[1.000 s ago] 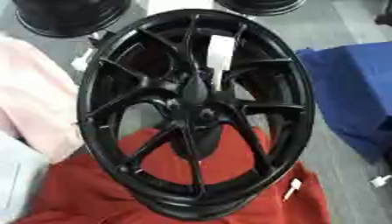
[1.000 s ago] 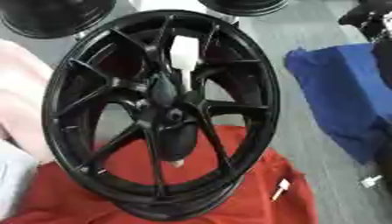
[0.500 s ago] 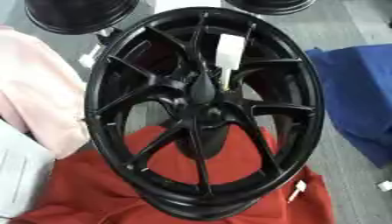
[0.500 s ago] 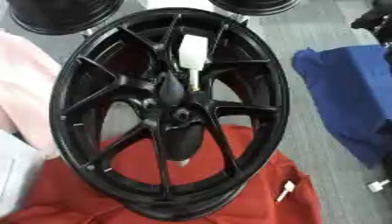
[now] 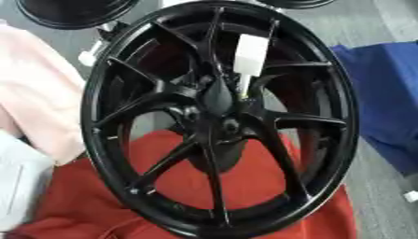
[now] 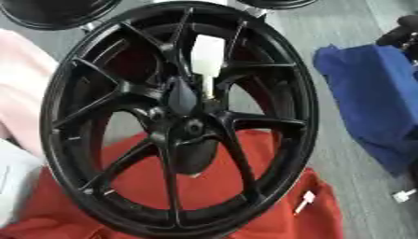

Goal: Pull the pin out of the wheel hub.

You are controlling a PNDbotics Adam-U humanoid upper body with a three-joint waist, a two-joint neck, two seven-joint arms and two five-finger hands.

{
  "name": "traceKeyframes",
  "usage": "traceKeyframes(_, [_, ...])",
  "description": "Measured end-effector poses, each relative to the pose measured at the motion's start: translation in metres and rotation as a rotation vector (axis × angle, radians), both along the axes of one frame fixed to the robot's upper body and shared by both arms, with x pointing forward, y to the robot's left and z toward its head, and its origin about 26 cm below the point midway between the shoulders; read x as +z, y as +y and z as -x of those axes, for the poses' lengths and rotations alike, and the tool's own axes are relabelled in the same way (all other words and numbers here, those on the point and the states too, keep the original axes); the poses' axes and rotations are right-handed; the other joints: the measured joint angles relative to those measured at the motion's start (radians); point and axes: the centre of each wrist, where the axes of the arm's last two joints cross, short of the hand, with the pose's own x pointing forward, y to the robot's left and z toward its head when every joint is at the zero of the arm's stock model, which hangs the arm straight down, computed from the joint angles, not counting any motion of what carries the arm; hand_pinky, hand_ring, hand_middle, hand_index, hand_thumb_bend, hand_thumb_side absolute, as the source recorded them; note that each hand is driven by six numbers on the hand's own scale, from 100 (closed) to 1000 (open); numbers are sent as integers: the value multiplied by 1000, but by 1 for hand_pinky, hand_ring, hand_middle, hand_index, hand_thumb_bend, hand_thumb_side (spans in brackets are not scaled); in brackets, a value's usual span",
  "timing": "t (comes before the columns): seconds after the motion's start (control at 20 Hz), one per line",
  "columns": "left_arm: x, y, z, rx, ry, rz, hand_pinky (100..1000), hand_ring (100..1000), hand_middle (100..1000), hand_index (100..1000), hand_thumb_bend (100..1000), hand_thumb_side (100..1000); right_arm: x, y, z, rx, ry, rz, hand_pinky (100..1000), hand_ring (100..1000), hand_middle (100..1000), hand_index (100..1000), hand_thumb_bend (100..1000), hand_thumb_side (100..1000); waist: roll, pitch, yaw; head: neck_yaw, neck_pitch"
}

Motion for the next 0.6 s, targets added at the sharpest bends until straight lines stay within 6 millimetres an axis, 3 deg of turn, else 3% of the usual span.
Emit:
traceKeyframes(0.25, [47,-9,5,-41,24,-249,694,612,589,789,335,501,1,0,1,-6,-11,2,874,657,581,714,100,573,0,2,-1,-2,0])
traceKeyframes(0.6, [56,-13,8,-61,46,-311,685,603,580,785,323,496,3,1,0,-2,-18,5,874,663,586,718,100,526,1,2,0,1,0])
